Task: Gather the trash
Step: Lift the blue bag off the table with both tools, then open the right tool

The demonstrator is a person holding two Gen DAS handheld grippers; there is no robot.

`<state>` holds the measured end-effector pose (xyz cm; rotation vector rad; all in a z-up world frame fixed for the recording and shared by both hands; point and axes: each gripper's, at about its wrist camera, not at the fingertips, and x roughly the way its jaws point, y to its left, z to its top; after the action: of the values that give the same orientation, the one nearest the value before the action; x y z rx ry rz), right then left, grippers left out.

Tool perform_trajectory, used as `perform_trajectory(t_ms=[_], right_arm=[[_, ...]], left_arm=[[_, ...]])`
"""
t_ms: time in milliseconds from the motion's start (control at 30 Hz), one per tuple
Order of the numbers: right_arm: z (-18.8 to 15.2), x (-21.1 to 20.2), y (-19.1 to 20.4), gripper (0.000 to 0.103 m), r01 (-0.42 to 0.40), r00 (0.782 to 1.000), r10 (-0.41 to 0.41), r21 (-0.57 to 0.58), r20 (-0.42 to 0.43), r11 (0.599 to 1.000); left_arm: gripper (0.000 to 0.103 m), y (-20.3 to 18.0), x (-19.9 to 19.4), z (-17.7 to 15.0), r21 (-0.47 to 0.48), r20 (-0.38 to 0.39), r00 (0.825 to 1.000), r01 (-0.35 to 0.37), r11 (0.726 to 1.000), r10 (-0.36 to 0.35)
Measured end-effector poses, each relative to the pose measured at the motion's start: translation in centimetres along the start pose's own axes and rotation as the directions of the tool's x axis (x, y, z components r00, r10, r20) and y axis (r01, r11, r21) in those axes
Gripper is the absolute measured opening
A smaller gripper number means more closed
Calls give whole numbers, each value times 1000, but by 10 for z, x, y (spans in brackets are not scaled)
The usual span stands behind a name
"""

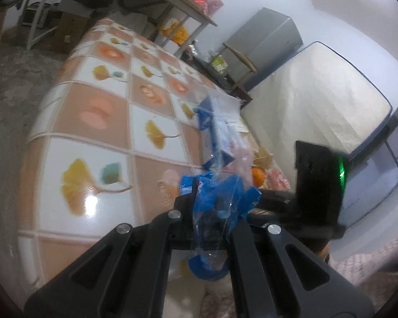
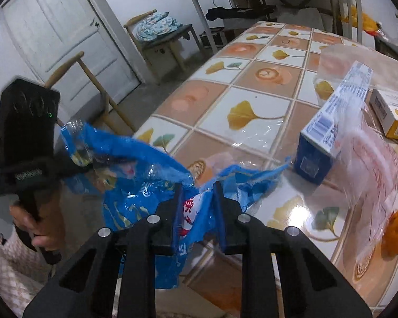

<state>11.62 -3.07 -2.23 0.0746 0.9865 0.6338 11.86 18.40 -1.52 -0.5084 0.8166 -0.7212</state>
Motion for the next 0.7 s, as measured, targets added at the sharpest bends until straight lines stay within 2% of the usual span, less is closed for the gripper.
perform_trajectory(t_ms=[133,400,600,700], right_arm=[[-4,1,-9,22,-15,1000,15,47,-1,999],[-24,-18,-30,23,-48,998,44,94,37,994],[-35,-55,-41,23,-70,989,54,114,140,991],[-38,-71,-40,23,-126,975,104,102,199,987]], left_arm=[[0,-13,25,1,26,-42,998,43,999,-42],[0,-10,73,-3,18,-155,987,39,999,-36],[0,-16,95,-10,54,-234,972,16,998,-3],[0,-13,100,-13,42,-254,967,11,999,0]])
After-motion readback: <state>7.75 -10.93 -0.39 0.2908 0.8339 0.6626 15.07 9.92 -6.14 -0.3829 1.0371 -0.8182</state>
